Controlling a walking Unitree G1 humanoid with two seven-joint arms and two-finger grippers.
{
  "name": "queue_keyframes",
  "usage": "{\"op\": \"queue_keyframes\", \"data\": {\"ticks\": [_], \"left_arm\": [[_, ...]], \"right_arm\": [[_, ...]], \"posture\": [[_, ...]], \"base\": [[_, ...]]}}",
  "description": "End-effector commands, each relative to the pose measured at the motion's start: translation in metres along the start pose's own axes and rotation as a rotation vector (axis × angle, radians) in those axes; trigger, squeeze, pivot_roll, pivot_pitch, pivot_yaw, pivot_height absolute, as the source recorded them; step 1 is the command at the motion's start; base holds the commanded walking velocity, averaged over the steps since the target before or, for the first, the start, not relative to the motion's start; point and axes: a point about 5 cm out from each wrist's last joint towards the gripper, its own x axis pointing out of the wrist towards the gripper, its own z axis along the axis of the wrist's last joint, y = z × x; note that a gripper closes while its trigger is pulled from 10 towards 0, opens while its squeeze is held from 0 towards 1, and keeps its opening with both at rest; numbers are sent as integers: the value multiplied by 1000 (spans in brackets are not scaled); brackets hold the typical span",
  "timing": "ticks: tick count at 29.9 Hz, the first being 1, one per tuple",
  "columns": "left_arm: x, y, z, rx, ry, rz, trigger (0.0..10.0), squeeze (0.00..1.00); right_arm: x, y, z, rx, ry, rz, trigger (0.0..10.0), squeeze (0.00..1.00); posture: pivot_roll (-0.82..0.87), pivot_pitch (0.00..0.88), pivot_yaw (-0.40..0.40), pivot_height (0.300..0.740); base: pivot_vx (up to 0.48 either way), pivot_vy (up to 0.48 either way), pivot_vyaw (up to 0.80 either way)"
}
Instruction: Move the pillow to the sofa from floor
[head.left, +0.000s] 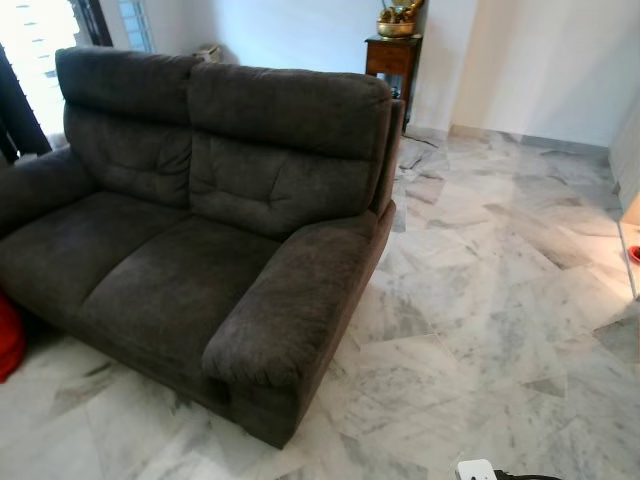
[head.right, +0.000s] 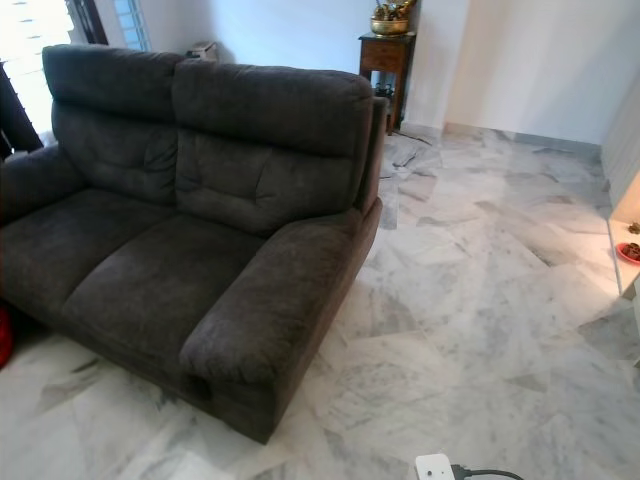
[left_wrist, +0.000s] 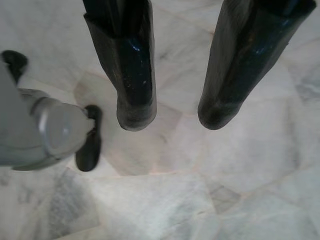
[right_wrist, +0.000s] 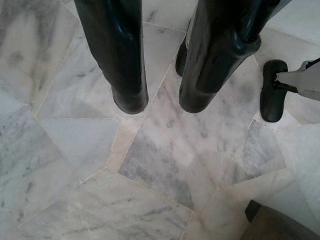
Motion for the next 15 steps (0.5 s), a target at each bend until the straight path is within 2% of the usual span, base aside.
{"op": "queue_keyframes", "data": {"ticks": [1, 6, 15], "left_arm": [[2, -3, 5, 5, 0, 0, 10000, 0], [4, -13, 9, 13, -3, -5, 10000, 0], [3, -11, 8, 16, 3, -1, 10000, 0]], "right_arm": [[0, 0, 4, 19, -12, 0, 10000, 0], [0, 1, 3, 24, -12, 5, 10000, 0], [0, 1, 3, 34, -15, 14, 10000, 0]], "posture": [[3, 0, 7, 740], [1, 0, 8, 740], [2, 0, 10, 740]], "base": [[0, 472, 0], [0, 472, 0], [0, 472, 0]]}}
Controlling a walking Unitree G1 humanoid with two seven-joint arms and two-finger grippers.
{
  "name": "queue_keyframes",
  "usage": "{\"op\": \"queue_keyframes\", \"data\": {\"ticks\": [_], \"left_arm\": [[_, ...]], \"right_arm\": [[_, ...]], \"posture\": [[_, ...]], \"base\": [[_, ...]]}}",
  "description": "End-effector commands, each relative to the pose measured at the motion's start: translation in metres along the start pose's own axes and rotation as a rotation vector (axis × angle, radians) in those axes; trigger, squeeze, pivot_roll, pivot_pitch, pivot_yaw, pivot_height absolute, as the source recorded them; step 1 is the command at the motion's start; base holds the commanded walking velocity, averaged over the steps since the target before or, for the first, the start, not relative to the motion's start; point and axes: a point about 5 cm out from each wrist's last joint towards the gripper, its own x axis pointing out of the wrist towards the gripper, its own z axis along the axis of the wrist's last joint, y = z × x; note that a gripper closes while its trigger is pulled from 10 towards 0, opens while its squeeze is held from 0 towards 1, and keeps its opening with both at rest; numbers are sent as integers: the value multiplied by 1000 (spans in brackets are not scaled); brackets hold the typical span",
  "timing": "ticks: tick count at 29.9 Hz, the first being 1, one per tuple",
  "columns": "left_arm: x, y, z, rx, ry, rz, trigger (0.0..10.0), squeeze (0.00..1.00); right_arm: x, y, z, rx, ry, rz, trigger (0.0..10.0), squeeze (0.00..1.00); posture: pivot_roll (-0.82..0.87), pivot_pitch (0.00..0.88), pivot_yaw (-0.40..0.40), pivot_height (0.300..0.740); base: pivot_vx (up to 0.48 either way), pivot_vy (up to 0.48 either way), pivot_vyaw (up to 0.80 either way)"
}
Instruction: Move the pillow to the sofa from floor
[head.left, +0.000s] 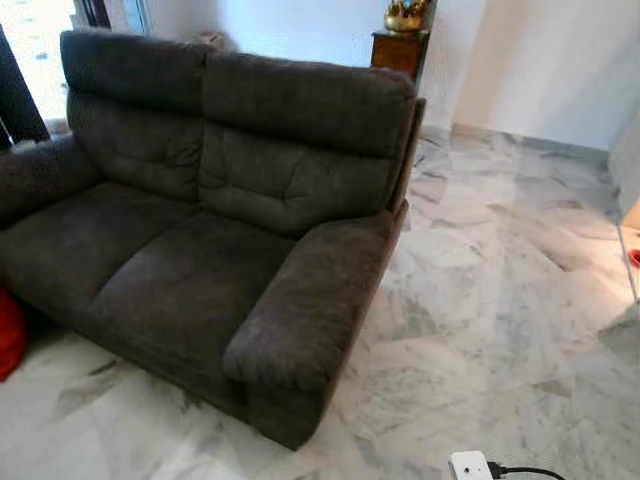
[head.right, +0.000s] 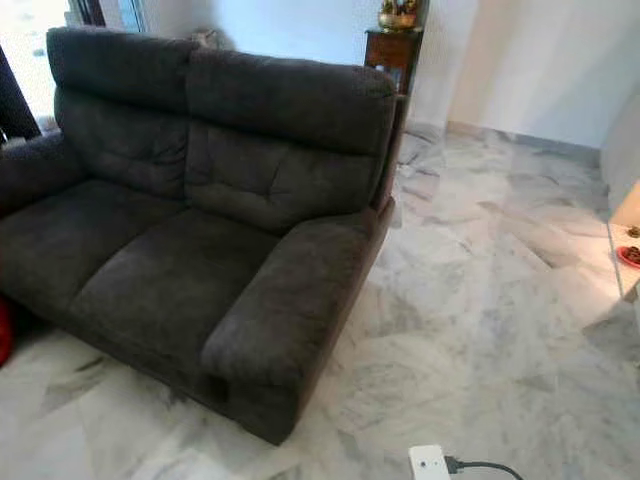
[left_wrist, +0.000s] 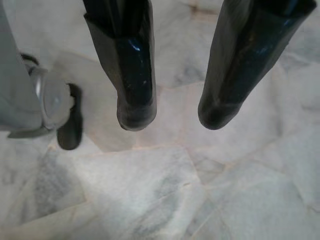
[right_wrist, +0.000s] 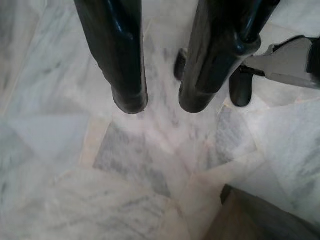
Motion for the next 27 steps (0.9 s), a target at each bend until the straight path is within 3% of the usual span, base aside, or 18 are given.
{"op": "queue_keyframes", "data": {"ticks": [1, 7, 12, 27], "left_arm": [[-2, 5, -10, 10, 36, 5, 10000, 0], [-7, 22, -19, 3, 47, 22, 10000, 0], [-8, 26, -22, 0, 50, 25, 10000, 0], [-2, -1, -10, -3, 35, -7, 10000, 0]], "right_arm": [[-1, -2, -3, 14, 7, -4, 10000, 0], [-1, -2, -2, 19, 5, -4, 10000, 0], [-1, -2, -2, 21, 5, -4, 10000, 0], [-1, -2, -3, 25, 12, -11, 10000, 0]], "posture": [[3, 0, 9, 740], [5, 0, 8, 740], [5, 0, 8, 740], [7, 0, 9, 740]], "base": [[0, 472, 0], [0, 472, 0], [0, 472, 0], [0, 472, 0]]}}
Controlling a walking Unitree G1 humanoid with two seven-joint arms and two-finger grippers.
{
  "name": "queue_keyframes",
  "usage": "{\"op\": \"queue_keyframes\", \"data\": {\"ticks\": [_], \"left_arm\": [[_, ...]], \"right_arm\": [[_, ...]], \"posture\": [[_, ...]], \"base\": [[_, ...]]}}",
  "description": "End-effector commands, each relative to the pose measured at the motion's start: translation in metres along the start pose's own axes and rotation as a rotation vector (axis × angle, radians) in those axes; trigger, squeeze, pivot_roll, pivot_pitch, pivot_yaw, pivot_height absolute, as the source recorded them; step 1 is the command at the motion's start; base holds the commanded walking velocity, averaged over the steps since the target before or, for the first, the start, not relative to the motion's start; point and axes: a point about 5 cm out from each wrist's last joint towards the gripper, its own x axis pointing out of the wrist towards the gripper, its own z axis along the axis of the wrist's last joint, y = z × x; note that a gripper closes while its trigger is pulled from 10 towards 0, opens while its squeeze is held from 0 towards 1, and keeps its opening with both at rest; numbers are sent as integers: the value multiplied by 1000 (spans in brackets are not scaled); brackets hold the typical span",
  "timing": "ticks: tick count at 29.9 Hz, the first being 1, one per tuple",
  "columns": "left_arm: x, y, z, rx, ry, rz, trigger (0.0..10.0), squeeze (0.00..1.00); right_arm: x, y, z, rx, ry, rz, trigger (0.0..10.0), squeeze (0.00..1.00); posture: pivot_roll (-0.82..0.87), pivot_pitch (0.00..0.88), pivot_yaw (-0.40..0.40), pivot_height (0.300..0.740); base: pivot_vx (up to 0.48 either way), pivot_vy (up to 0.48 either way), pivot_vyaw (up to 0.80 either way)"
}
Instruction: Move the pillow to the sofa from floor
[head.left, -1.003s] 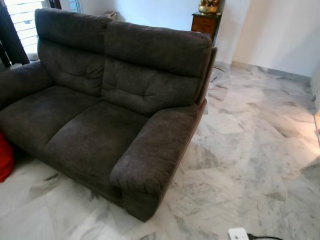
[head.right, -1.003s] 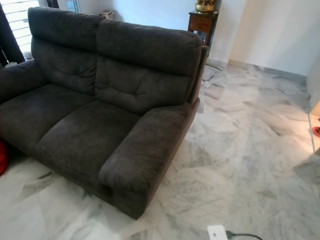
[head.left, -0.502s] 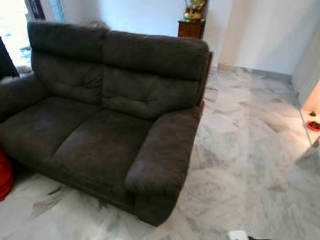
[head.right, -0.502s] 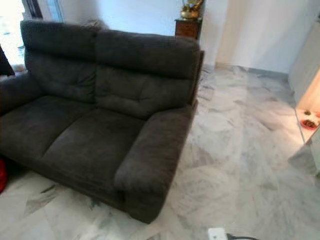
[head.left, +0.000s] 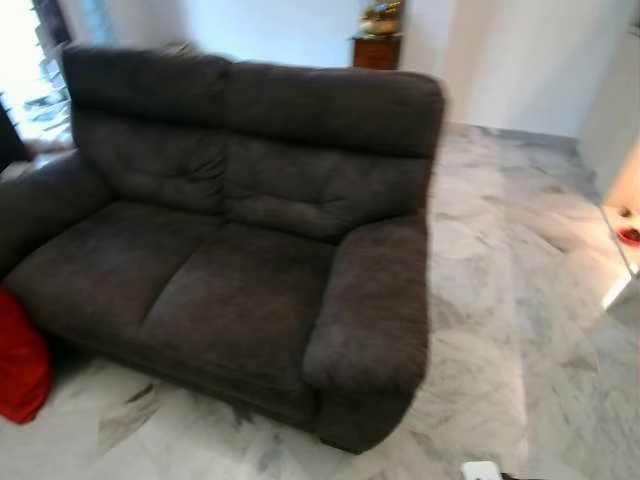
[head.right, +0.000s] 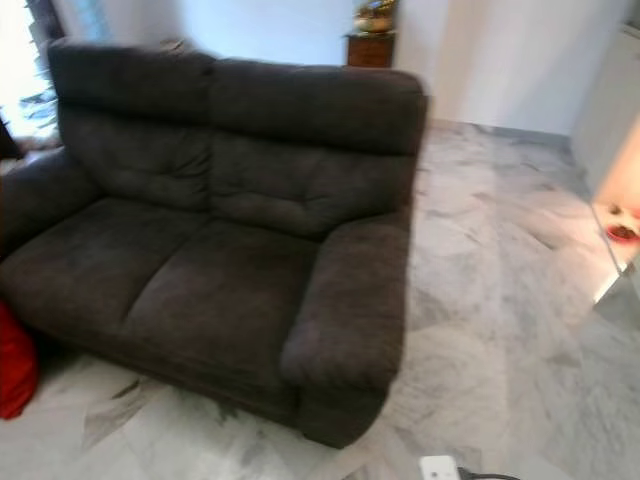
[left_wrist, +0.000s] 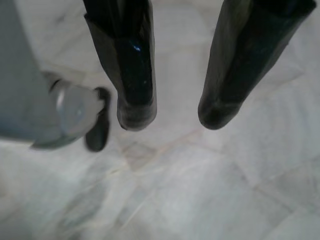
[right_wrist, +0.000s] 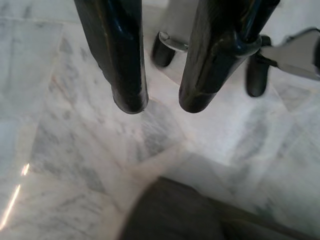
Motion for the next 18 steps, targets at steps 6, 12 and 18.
{"op": "queue_keyframes", "data": {"ticks": [6, 12, 18], "left_arm": [[1, -6, 3, 6, 1, -13, 10000, 0], [1, -1, 4, 7, 2, -8, 10000, 0], [1, 4, 6, 5, -3, -2, 10000, 0]], "right_arm": [[-2, -10, -6, 2, 21, -26, 10000, 0], [-2, -9, -5, 5, 17, -24, 10000, 0], [-2, -9, -5, 5, 17, -24, 10000, 0]], "posture": [[7, 0, 9, 740], [8, 0, 13, 740], [11, 0, 12, 740]], "base": [[0, 472, 0], [0, 472, 0], [0, 472, 0]]}}
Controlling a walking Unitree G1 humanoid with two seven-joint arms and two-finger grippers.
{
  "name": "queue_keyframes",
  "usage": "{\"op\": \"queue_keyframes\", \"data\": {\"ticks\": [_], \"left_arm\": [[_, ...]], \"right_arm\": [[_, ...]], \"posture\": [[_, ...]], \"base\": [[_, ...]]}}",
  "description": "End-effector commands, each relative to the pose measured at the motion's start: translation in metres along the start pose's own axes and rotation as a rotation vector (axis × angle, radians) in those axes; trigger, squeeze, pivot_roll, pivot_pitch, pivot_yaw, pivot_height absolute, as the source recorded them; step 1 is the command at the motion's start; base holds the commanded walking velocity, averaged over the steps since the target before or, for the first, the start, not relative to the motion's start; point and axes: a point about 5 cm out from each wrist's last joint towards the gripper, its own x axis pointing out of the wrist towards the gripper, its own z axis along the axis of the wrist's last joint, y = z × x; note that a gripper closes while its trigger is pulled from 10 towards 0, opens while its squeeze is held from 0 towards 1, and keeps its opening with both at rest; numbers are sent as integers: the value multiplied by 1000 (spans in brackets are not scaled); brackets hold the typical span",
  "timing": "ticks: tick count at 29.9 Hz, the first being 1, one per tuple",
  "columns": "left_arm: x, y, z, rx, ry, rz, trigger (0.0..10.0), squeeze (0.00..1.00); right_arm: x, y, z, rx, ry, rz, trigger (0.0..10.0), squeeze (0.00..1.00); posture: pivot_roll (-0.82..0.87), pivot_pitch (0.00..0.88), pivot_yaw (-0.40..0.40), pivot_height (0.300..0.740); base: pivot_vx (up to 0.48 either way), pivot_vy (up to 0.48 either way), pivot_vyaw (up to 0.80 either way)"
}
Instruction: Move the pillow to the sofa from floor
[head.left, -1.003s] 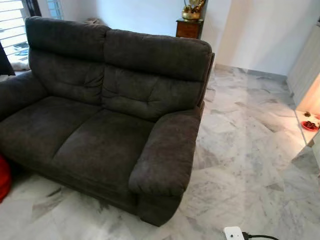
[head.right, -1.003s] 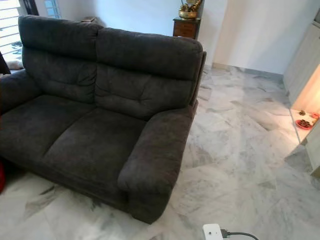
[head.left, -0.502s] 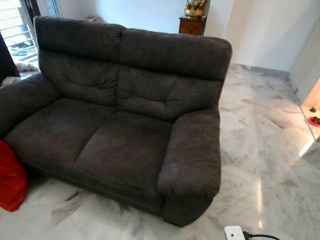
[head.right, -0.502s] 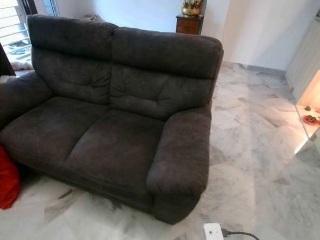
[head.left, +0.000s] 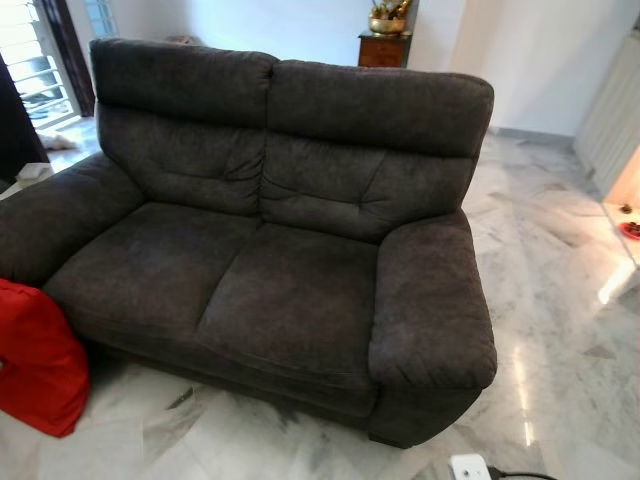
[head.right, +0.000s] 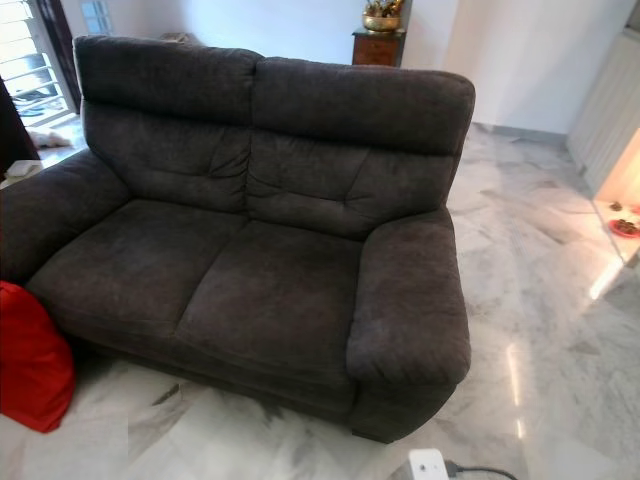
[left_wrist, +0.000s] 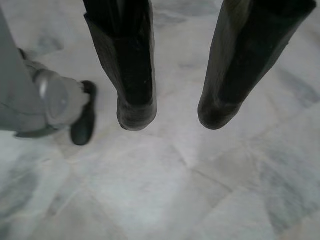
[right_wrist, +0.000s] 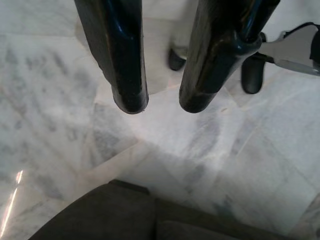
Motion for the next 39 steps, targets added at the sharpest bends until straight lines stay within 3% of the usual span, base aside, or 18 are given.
{"op": "queue_keyframes", "data": {"ticks": [1, 18, 28, 39], "left_arm": [[1, -5, 1, -2, 7, -21, 10000, 0], [-3, 3, -11, 0, 23, -18, 10000, 0], [-1, -4, -8, 21, 19, -30, 10000, 0], [-1, -1, -3, 30, 14, -26, 10000, 0]], "right_arm": [[-2, -6, -6, 6, 17, -15, 10000, 0], [-2, -6, -6, -6, 17, -10, 10000, 0], [-1, -4, -7, -6, 19, -6, 10000, 0], [-1, -1, -7, -5, 20, -3, 10000, 0]], "posture": [[12, 0, 10, 740], [13, 0, 16, 740], [11, 0, 23, 740], [13, 0, 30, 740]], "base": [[0, 472, 0], [0, 472, 0], [0, 472, 0], [0, 472, 0]]}}
